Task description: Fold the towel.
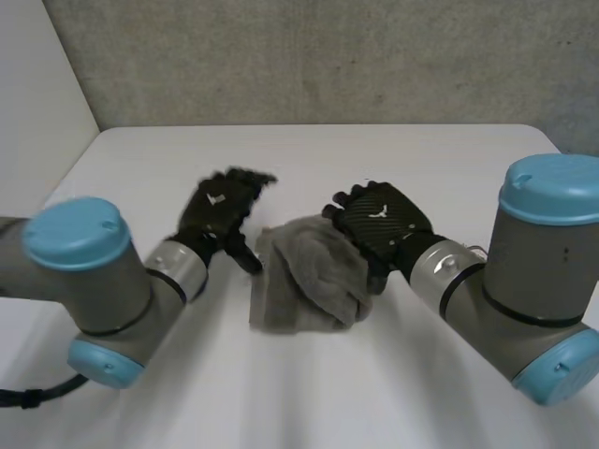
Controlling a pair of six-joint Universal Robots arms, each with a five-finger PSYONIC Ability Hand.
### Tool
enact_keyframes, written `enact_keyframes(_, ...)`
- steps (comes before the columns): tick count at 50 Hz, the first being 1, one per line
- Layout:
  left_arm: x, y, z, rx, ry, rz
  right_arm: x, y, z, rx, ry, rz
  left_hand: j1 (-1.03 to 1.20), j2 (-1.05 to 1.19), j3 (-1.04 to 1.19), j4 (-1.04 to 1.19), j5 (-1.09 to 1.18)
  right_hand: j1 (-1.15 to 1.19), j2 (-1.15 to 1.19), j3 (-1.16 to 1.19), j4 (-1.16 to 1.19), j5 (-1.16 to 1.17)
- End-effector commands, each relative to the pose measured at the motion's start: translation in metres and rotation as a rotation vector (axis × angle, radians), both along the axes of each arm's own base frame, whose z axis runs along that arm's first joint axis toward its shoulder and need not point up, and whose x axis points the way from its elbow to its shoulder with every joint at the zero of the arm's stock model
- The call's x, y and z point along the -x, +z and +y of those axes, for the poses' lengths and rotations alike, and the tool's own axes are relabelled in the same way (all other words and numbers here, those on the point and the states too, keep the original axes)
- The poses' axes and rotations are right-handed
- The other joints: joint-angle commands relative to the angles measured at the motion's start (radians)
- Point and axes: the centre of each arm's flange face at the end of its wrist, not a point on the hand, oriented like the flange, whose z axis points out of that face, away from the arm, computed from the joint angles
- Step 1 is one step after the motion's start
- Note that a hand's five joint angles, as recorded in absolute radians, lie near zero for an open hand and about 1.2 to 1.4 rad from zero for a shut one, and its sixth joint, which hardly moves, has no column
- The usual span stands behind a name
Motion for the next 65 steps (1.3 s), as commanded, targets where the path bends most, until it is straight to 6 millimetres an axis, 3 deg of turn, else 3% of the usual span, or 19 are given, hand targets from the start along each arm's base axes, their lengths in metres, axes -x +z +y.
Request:
enact_keyframes(1, 0.013, -0.034, 0.014, -0.125, -0.037, -0.063, -0.006, -0.04, -0.017, -0.094, -0.014, 0.052, -0.064, -0.062, -0.047, -0.068, -0.2, -0.048, -0.066, -0.056, -0.073, -0.058)
enact_keyframes(7, 0.009, -0.029, 0.009, -0.121, 0.013, -0.07, -0.006, -0.041, -0.013, -0.105, -0.003, 0.044, -0.064, -0.062, -0.047, -0.068, -0.2, -0.048, -0.066, -0.056, -0.073, -0.058)
enact_keyframes(13, 0.007, -0.007, 0.002, -0.068, 0.03, -0.038, -0.005, -0.021, -0.02, -0.105, -0.047, -0.055, -0.064, -0.062, -0.047, -0.068, -0.2, -0.048, -0.066, -0.056, -0.073, -0.058)
enact_keyframes(17, 0.009, 0.009, -0.002, -0.033, 0.031, -0.008, -0.003, -0.023, -0.024, -0.138, -0.079, -0.086, -0.067, -0.064, -0.05, -0.071, -0.203, -0.048, -0.066, -0.056, -0.073, -0.058)
enact_keyframes(19, 0.008, 0.029, -0.003, 0.007, 0.032, 0.019, -0.003, -0.024, -0.022, -0.148, -0.078, -0.09, -0.073, -0.07, -0.056, -0.077, -0.208, -0.048, -0.066, -0.056, -0.073, -0.058)
enact_keyframes(22, 0.004, 0.034, -0.003, 0.02, 0.039, 0.022, -0.006, -0.028, -0.017, -0.17, -0.066, -0.094, -0.073, -0.07, -0.056, -0.077, -0.208, -0.048, -0.066, -0.056, -0.073, -0.058)
enact_keyframes(29, -0.01, 0.031, -0.014, 0.009, 0.089, 0.019, -0.012, -0.028, -0.013, -0.232, -0.055, -0.152, -0.076, -0.073, -0.059, -0.08, -0.211, -0.048, -0.066, -0.056, -0.073, -0.058)
enact_keyframes(32, -0.018, 0.031, -0.022, 0.009, 0.114, 0.023, -0.023, -0.041, -0.005, -0.296, -0.016, -0.16, -0.076, -0.073, -0.059, -0.08, -0.211, -0.048, -0.066, -0.056, -0.073, -0.058)
enact_keyframes(36, -0.022, 0.032, -0.026, 0.011, 0.131, 0.025, -0.05, -0.055, 0.027, -0.347, 0.102, -0.126, -0.079, -0.076, -0.062, -0.083, -0.214, -0.048, -0.066, -0.056, -0.073, -0.058)
enact_keyframes(39, -0.025, 0.031, -0.029, 0.01, 0.142, 0.026, -0.061, -0.064, 0.034, -0.362, 0.133, -0.111, -0.082, -0.079, -0.065, -0.086, -0.217, -0.048, -0.066, -0.056, -0.073, -0.058)
enact_keyframes(44, -0.026, 0.031, -0.029, 0.009, 0.145, 0.025, -0.068, -0.07, 0.029, -0.362, 0.135, -0.104, -0.082, -0.079, -0.065, -0.086, -0.217, -0.048, -0.066, -0.056, -0.073, -0.058)
enact_keyframes(53, -0.026, 0.028, -0.027, 0.002, 0.142, 0.022, -0.065, -0.069, 0.035, -0.404, 0.147, -0.086, -0.082, -0.079, -0.065, -0.086, -0.217, -0.048, -0.066, -0.056, -0.073, -0.058)
enact_keyframes(56, -0.026, 0.029, -0.027, 0.002, 0.142, 0.025, -0.061, -0.052, 0.037, -0.378, 0.147, -0.104, -0.082, -0.079, -0.065, -0.086, -0.217, -0.048, -0.066, -0.056, -0.073, -0.058)
enact_keyframes(58, -0.026, 0.03, -0.026, -0.001, 0.142, 0.036, -0.051, -0.02, 0.042, -0.324, 0.143, -0.144, -0.082, -0.079, -0.065, -0.086, -0.217, -0.048, -0.066, -0.056, -0.073, -0.058)
enact_keyframes(59, -0.025, 0.033, -0.026, -0.008, 0.142, 0.059, -0.051, -0.02, 0.042, -0.324, 0.143, -0.144, -0.082, -0.079, -0.065, -0.086, -0.217, -0.048, -0.066, -0.056, -0.073, -0.058)
enact_keyframes(60, -0.025, 0.033, -0.026, -0.008, 0.142, 0.06, -0.046, -0.007, 0.043, -0.3, 0.134, -0.162, -0.082, -0.079, -0.065, -0.086, -0.217, -0.048, -0.066, -0.056, -0.073, -0.058)
enact_keyframes(61, -0.022, 0.034, -0.023, -0.023, 0.133, 0.091, -0.037, 0.004, 0.036, -0.274, 0.1, -0.18, -0.082, -0.079, -0.065, -0.086, -0.217, -0.048, -0.066, -0.056, -0.073, -0.058)
enact_keyframes(64, -0.02, 0.04, -0.021, -0.048, 0.129, 0.151, -0.025, 0.013, 0.024, -0.252, 0.058, -0.195, -0.082, -0.079, -0.065, -0.086, -0.217, -0.048, -0.066, -0.056, -0.073, -0.058)
enact_keyframes(65, -0.02, 0.04, -0.021, -0.048, 0.129, 0.151, -0.013, 0.021, 0.011, -0.236, 0.011, -0.211, -0.082, -0.079, -0.065, -0.086, -0.217, -0.048, -0.066, -0.056, -0.073, -0.058)
